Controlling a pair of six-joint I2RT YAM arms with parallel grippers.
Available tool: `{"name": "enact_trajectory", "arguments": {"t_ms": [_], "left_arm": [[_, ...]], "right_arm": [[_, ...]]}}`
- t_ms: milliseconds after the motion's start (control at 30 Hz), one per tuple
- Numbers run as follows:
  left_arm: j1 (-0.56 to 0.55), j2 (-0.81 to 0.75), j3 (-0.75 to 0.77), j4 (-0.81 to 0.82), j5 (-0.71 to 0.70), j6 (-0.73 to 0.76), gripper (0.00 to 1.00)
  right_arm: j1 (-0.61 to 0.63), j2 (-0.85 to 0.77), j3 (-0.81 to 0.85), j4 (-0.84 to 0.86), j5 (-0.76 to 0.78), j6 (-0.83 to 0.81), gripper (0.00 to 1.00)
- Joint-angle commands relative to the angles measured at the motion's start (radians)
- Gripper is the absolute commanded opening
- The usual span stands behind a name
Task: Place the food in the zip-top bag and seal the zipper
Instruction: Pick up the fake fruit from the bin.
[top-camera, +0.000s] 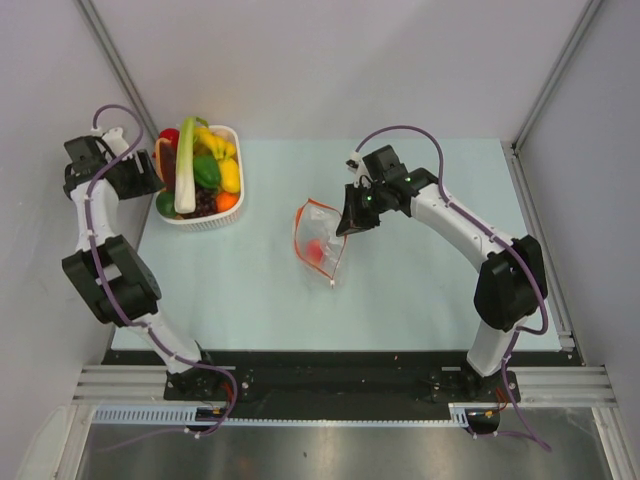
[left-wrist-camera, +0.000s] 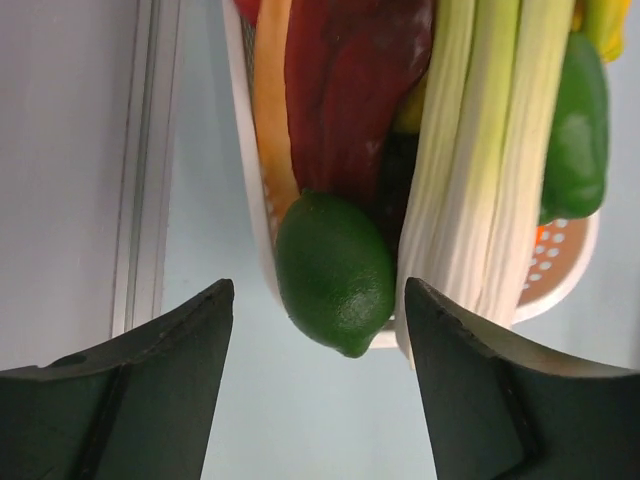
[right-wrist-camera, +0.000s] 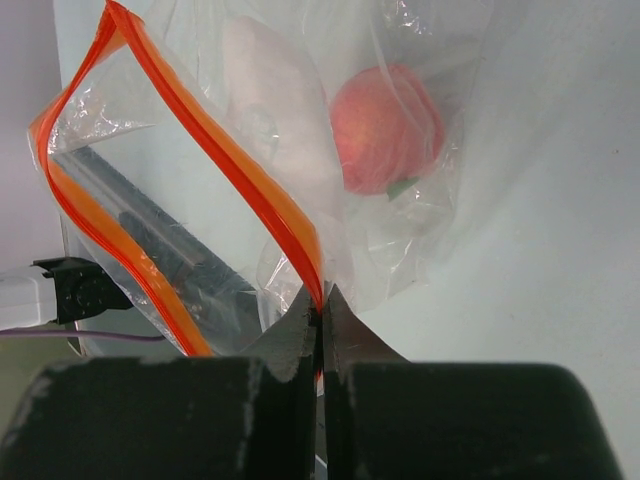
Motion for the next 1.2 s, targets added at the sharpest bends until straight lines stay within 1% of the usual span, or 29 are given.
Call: {"name": "enact_trajectory", "arguments": {"t_ms": [0, 67, 200, 433, 700, 933, 1033, 1167], "left_arm": [[-0.009, 0.005, -0.050, 0.046, -0.068, 0.076, 0.72], [-0.009, 0.011, -0.062, 0.067, -0.099, 0.077, 0.72], [-0.009, 0.042, -0.051, 0.077, -0.101, 0.065, 0.72], [-0.018, 0.086, -0.034, 0.048, -0.052, 0.067, 0.78], [-0.018, 0.051, -0.053, 0.048, 0.039, 0.007, 0.84], [-0.023, 0.085, -0.048, 0.034, 0.022, -0.001, 0.85], [-0.023, 0.102, -0.050, 0.026, 0.025, -0.013, 0.88], [-0.024, 0.111, -0.051, 0.025, 0.014, -0.019, 0.88]], "right_arm": [[0.003, 0.009, 0.035, 0.009, -0.014, 0.007, 0.00], [0.001, 0.011, 0.035, 0.008, -0.014, 0.007, 0.00], [0.003, 0.014, 0.035, 0.009, -0.013, 0.005, 0.00], [0.004, 0.028, 0.051, 0.000, -0.005, 0.002, 0.00], [0.003, 0.029, 0.048, -0.003, -0.011, 0.002, 0.00], [0.003, 0.025, 0.046, -0.001, -0.008, -0.001, 0.00], [0.004, 0.026, 0.045, -0.003, -0.006, -0.001, 0.00], [0.001, 0.028, 0.045, -0.003, -0.006, -0.001, 0.00]]}}
